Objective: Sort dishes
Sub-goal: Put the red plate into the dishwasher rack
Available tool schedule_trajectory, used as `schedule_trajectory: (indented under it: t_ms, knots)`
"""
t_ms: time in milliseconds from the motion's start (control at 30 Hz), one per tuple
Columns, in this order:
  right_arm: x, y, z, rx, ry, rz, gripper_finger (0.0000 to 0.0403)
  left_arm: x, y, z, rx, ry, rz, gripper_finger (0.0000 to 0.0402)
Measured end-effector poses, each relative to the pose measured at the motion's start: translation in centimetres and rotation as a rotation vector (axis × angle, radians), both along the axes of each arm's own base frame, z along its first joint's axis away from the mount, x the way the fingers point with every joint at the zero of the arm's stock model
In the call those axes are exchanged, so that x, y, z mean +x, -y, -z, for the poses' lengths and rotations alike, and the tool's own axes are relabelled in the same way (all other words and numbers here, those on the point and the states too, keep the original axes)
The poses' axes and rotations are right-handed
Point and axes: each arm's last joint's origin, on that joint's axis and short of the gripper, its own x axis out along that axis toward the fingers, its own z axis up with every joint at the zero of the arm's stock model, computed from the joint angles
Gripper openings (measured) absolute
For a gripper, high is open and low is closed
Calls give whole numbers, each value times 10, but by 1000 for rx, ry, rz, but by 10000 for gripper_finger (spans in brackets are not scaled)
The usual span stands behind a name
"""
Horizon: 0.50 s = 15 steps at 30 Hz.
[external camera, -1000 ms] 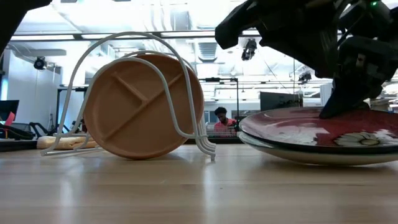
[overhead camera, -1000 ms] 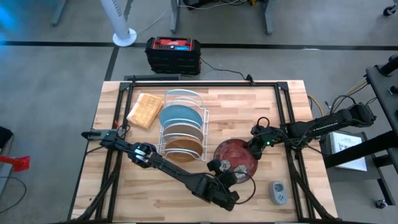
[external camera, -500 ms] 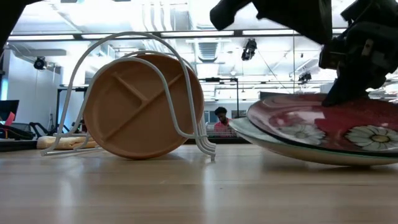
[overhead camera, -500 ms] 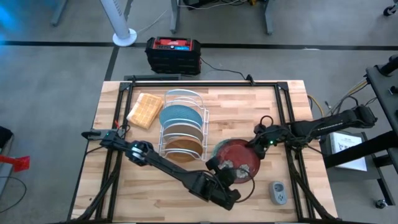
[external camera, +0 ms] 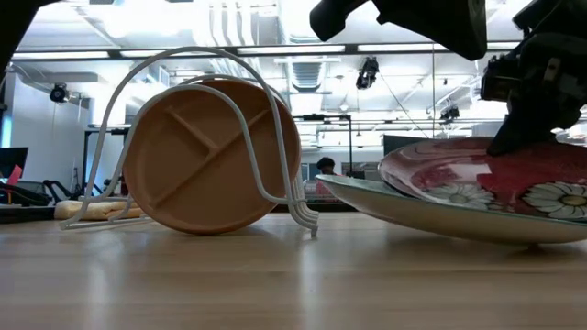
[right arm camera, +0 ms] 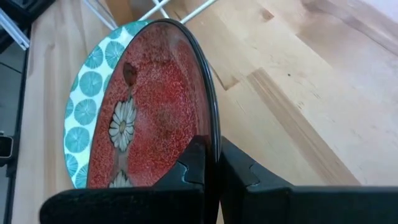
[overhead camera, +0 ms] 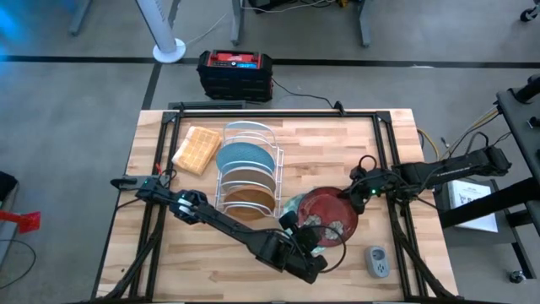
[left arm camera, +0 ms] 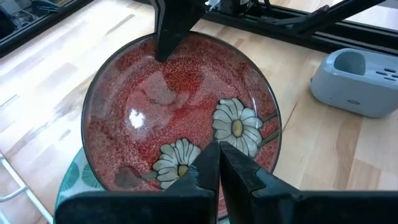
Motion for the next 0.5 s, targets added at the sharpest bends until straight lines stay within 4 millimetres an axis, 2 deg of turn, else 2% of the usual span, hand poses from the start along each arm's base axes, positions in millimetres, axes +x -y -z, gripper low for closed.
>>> schedule_trajectory:
  t_ms: [500]
  knots:
    - [-5, 0, -8, 9, 72, -13, 7, -1, -2, -4, 53, 42, -58, 0]
